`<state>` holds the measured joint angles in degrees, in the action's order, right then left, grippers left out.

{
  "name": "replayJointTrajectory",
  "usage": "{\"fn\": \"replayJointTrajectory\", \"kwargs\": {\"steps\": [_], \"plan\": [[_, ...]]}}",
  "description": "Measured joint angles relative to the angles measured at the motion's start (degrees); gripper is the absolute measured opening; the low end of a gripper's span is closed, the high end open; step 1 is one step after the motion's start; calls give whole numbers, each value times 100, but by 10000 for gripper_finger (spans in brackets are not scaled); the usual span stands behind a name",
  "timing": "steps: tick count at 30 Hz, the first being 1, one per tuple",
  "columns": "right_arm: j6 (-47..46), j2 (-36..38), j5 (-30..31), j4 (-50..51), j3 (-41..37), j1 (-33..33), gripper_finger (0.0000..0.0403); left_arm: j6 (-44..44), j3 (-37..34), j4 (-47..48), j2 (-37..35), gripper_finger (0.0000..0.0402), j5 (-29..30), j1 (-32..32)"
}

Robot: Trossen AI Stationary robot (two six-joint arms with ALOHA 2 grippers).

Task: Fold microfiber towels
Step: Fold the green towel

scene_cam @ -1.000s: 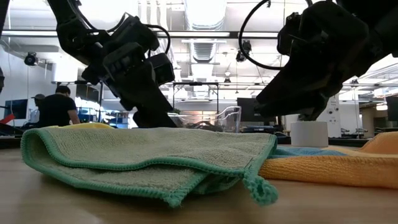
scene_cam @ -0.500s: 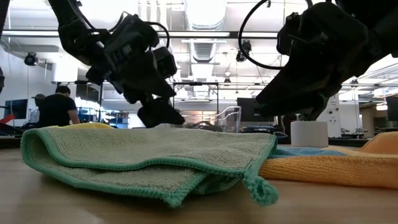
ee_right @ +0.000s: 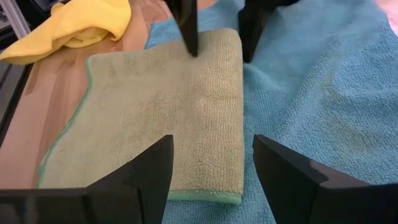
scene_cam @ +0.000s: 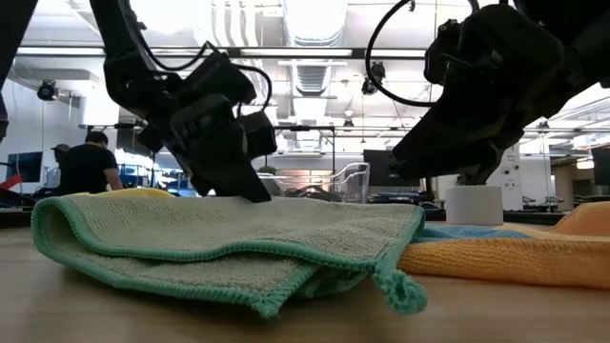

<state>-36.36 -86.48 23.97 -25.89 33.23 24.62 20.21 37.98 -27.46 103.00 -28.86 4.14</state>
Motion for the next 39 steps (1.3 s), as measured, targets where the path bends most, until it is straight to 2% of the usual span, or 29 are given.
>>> {"fn": "replayJointTrajectory", "kwargs": {"steps": [3, 16, 20, 31, 34, 39], "plan": [[7, 0, 0, 0, 0, 0, 210, 31, 12, 32, 34, 288, -213, -7], [44, 0, 2, 11, -2, 0, 210, -188, 61, 112, -245, 287, -221, -24], [42, 0, 2, 28, -2, 0, 210, -300, 54, 113, -277, 273, -187, -50], [59, 0, 4, 28, -2, 0, 210, -790, 34, 107, -287, 165, -166, -125], [125, 0, 33, 28, -2, 0, 210, -1041, 46, 97, -293, 119, -156, -152], [280, 0, 611, 28, -2, -4, 210, -1198, 36, 100, -317, 28, -126, -167]]}}
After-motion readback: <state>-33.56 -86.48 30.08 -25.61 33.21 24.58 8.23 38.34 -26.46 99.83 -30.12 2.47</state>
